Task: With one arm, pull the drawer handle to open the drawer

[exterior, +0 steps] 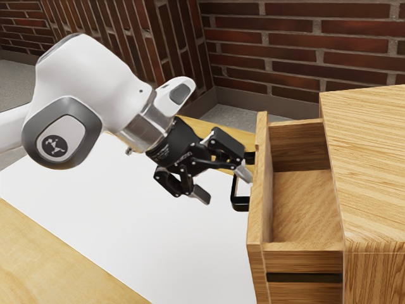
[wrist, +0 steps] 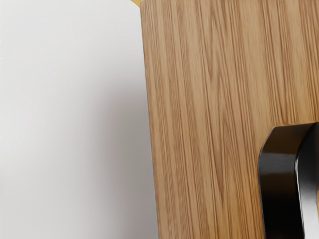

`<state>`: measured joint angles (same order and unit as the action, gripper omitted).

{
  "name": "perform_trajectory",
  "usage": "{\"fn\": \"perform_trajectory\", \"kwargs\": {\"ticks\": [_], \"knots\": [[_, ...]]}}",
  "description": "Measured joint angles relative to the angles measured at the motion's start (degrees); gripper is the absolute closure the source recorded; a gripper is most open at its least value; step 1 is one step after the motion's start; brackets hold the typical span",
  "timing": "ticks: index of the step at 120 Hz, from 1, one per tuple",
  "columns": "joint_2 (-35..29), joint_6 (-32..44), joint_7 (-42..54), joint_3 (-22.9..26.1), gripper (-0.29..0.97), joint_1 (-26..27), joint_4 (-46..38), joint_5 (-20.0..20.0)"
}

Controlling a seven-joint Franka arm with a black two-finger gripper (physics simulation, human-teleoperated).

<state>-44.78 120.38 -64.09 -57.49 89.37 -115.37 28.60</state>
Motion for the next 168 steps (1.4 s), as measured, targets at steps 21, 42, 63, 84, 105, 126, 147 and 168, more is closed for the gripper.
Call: {"fn": "perform_trajectory", "kwargs": {"ticks": [21, 42, 63, 84, 105, 126, 147, 168], "knots": [[-0.84, -0.25, 0.01, 1.36, 0.01, -2.82, -1.6, 0.01], [-1.89, -0.53, 0.03, 2.68, 0.01, -5.83, -2.99, -0.01], [-3.17, -1.05, 0.07, 4.22, 0.01, -8.69, -4.01, 0.0], [-3.44, -1.9, 0.1, 4.39, 0.01, -10.46, -4.86, 0.03], [-4.55, -2.77, 0.15, 4.65, 0.01, -12.28, -5.59, 0.28], [-5.54, -3.76, 0.2, 6.16, 0.02, -14.58, -6.45, 0.48], [-6.7, -4.12, 0.13, 8.66, 0.01, -15.88, -8.25, 0.04], [-8.15, -4.44, 0.04, 10.37, 0.01, -18.19, -9.89, -0.41]]}}
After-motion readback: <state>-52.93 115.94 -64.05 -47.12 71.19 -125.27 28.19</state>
